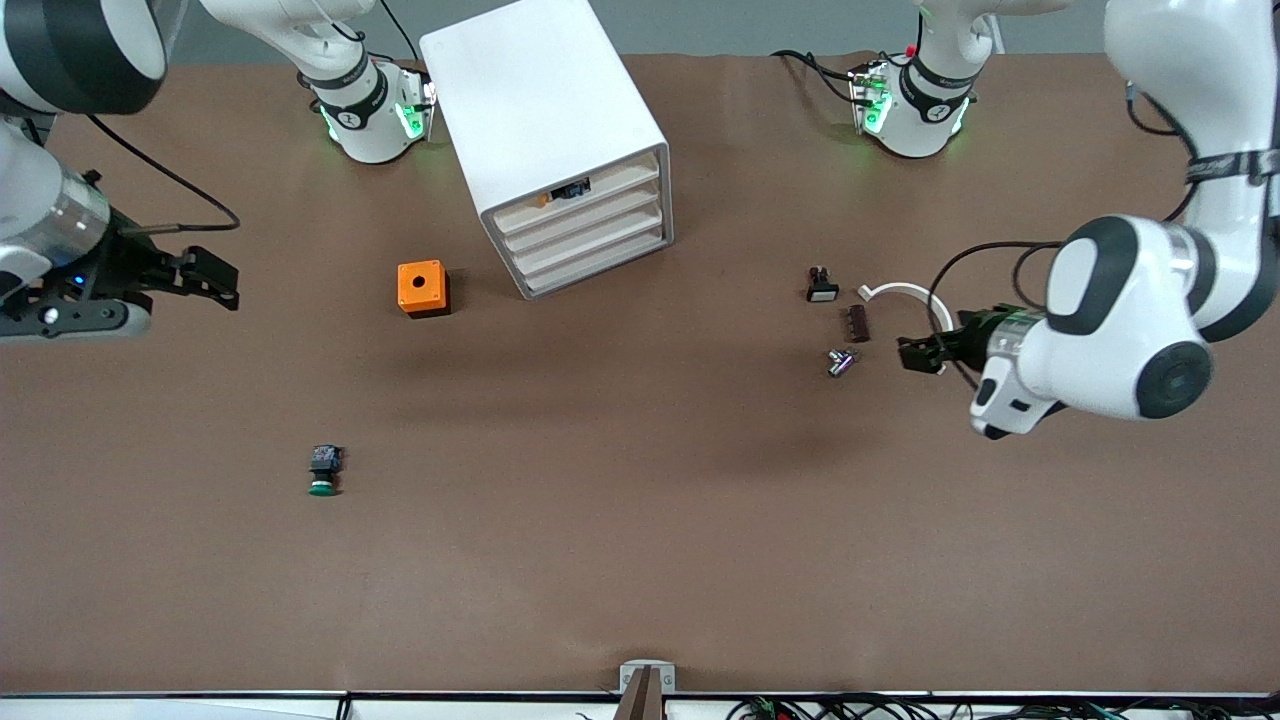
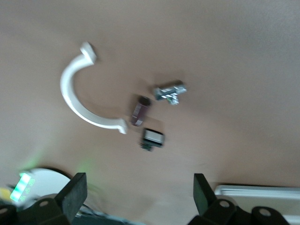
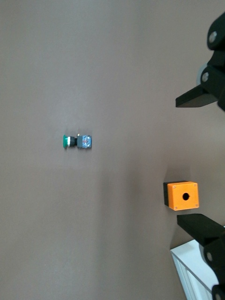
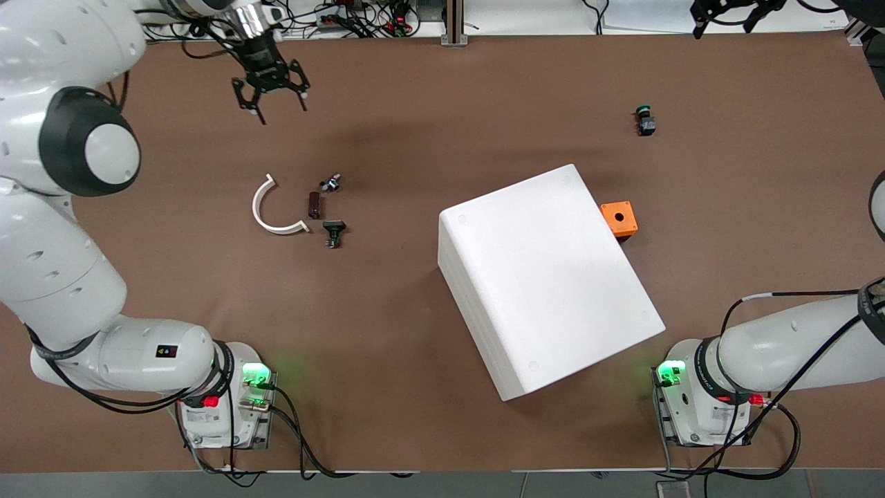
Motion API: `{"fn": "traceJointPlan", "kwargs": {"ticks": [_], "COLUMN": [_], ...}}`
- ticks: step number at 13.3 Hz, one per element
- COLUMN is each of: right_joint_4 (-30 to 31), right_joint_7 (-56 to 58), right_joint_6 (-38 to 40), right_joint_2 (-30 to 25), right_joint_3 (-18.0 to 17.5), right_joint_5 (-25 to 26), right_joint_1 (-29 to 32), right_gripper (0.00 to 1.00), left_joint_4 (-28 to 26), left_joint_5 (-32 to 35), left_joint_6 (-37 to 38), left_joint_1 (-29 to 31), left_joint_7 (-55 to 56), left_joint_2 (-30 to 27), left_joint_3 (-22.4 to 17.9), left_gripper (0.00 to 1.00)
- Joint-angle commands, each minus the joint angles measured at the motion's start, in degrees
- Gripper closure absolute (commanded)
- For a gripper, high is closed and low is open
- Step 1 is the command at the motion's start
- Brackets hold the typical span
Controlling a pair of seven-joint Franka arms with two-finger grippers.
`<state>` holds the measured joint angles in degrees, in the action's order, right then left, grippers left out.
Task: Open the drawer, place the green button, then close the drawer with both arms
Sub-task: 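Reach the right gripper to the green button while the left gripper approaches the drawer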
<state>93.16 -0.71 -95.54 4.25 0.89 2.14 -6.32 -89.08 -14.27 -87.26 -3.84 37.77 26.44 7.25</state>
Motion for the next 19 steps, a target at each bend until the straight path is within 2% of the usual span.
{"fn": "traceJointPlan", "kwargs": {"ticks": [1,4,6,9,12,14,17,19], "right_joint_4": [-3.07,-2.64,-0.8,0.35,0.27,0.44,0.44,0.7], "right_joint_7": [0.54,-0.17,-0.17,-0.52,-0.61,-0.61,-4.71,-5.88], "right_joint_6": [-3.31,-6.31,-13.93,-20.81,-27.31,-31.62,-35.75,-35.69], "right_joint_2": [6.36,11.64,15.42,20.69,25.61,29.57,32.65,33.28], "right_joint_3": [0.07,0.16,0.25,0.25,0.25,0.25,0.25,0.34], "right_joint_5": [0.15,-0.02,-0.55,-0.64,-0.73,-0.73,-0.73,-0.64], "right_joint_1": [-0.27,0.43,1.39,3.33,4.47,4.91,5.09,4.83], "right_gripper": [0.0,0.0,0.0,0.0,0.0,0.0,0.0,0.0], "left_joint_4": [4.87,8.3,8.22,8.31,8.31,8.31,7.7,7.52], "left_joint_5": [-8.89,-14.71,-18.05,-18.68,-20.18,-20.62,-30.43,-31.96], "left_joint_6": [0.16,-1.67,-7.63,-17.92,-22.42,-22.87,-21.99,-18.58], "left_joint_1": [-1.52,-6.17,-10.46,-16.27,-22.33,-24.46,-24.73,-25.52], "left_joint_7": [13.85,29.07,39.34,53.77,64.06,71.53,77.88,78.16], "left_joint_2": [5.89,10.38,13.27,16.36,18.64,19.09,19.35,20.66], "left_joint_3": [-0.13,-0.13,-0.13,-0.14,-0.4,-0.4,-0.22,-0.14], "left_gripper": [0.0,0.0,0.0,0.0,0.0,0.0,0.0,0.0]}}
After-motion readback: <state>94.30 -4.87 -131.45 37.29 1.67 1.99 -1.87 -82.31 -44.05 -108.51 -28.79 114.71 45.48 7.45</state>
